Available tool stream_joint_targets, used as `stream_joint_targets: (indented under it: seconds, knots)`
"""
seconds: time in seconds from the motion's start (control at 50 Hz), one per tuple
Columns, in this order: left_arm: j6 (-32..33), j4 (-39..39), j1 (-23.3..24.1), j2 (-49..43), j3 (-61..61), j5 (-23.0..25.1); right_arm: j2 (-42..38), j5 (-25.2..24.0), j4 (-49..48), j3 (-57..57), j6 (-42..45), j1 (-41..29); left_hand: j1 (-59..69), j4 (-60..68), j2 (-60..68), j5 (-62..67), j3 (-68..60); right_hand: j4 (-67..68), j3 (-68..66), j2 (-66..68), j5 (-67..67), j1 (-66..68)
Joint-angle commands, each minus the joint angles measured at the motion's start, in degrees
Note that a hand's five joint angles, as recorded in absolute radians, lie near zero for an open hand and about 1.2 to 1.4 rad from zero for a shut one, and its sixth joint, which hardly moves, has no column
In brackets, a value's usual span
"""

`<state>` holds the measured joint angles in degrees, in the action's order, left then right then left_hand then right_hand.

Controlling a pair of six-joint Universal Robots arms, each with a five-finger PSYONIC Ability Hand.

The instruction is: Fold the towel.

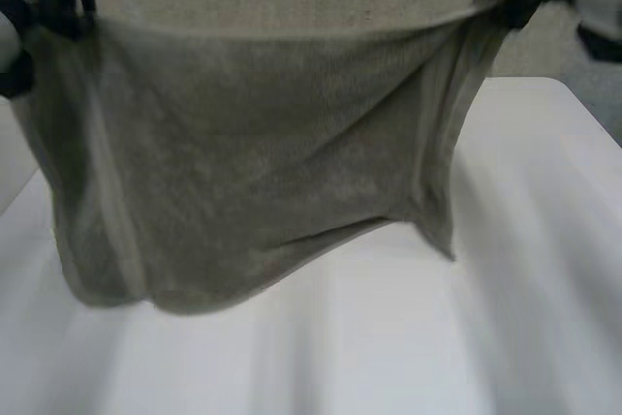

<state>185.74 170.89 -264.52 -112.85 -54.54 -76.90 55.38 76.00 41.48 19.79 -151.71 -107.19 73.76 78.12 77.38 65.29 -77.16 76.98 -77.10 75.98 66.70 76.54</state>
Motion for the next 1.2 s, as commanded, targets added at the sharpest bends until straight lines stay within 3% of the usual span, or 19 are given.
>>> stream_joint_targets:
  seconds: [0.02, 0.12, 0.16, 0.26, 0.38, 0.44, 0.58, 0.74, 0.86, 0.92, 0.96, 1.16, 1.2]
  knots:
    - [-0.1, 0.3, 0.6, -10.3, 4.4, -0.1, -8.2, 8.4, -8.0, 1.2, 9.8, -5.6, 6.2, 1.9, 2.6, 4.7, -2.8, 3.0, -2.9, 4.0, 3.3, 3.5]
    - [-0.2, 0.7, 1.2, -15.3, 14.7, -0.7, -11.4, 13.5, -21.8, -1.8, 12.4, -8.0, 6.2, 1.9, 2.6, 4.7, -2.8, 3.0, -2.9, 4.0, 3.3, 3.5]
    - [-0.3, 1.1, 1.5, -16.5, 19.6, -0.9, -11.6, 14.7, -31.5, -4.7, 13.2, -8.3, 6.2, 1.9, 2.6, 4.7, -2.8, 3.0, -2.9, 4.0, 3.3, 3.5]
    - [-1.0, 5.1, 2.3, -17.1, 36.1, -2.5, -10.0, 14.6, -43.5, -8.4, 13.0, -8.5, 6.2, 1.9, 2.6, 4.7, -2.8, 3.0, -2.9, 4.0, 3.3, 3.5]
    - [-2.8, 10.1, 3.8, -14.3, 38.3, -2.8, -7.3, 12.3, -47.5, -8.5, 12.8, -8.5, 6.2, 1.9, 2.6, 4.7, -2.8, 3.0, -2.9, 4.0, 3.3, 3.5]
    - [-4.1, 11.3, 4.2, -12.3, 34.8, -2.6, -7.3, 10.7, -46.2, -8.1, 12.8, -8.6, 6.2, 1.9, 2.6, 4.7, -2.8, 3.0, -2.9, 4.0, 3.3, 3.5]
    - [-4.0, 11.9, 3.1, -9.8, 12.9, -1.2, -8.4, -1.3, -29.9, -2.7, 13.2, -7.8, 6.2, 1.9, 2.6, 4.7, -2.8, 3.0, -2.9, 4.0, 3.3, 3.5]
    - [-0.9, 18.3, -1.0, -9.1, -13.3, 7.3, -9.0, -3.2, -19.9, 13.8, 17.5, -4.0, 6.2, 1.9, 2.6, 4.7, -2.8, 3.0, -2.9, 4.0, 3.3, 3.5]
    - [8.2, 21.9, -3.3, -8.9, -26.9, 9.5, -5.3, -3.4, -21.6, 32.1, 21.1, -2.0, 6.2, 1.9, 2.6, 4.7, -2.8, 3.0, -2.9, 4.0, 3.3, 3.5]
    - [10.2, 21.9, -3.5, -8.6, -29.0, 9.7, -3.6, -3.4, -22.8, 36.0, 21.3, -2.0, 6.2, 1.9, 2.6, 4.7, -2.8, 3.0, -2.9, 4.0, 3.3, 3.5]
    - [13.1, 21.9, -3.6, -7.3, -32.5, 9.8, 1.2, -3.4, -25.6, 42.1, 20.8, -1.7, 6.2, 1.9, 2.6, 4.7, -2.8, 3.0, -2.9, 4.0, 3.3, 3.5]
    - [15.3, 24.8, -4.6, -3.1, -38.4, 9.2, 14.9, -2.6, -31.3, 56.7, 15.0, -0.1, 5.9, 1.6, 2.3, 4.4, -2.5, 3.0, -2.9, 4.0, 3.3, 3.5]
    - [15.3, 25.6, -4.8, -3.3, -39.4, 9.2, 15.8, -2.5, -31.5, 58.6, 13.3, 0.4, -1.1, -5.5, -4.8, -2.7, 4.5, 3.0, -2.9, 4.0, 3.3, 3.5]
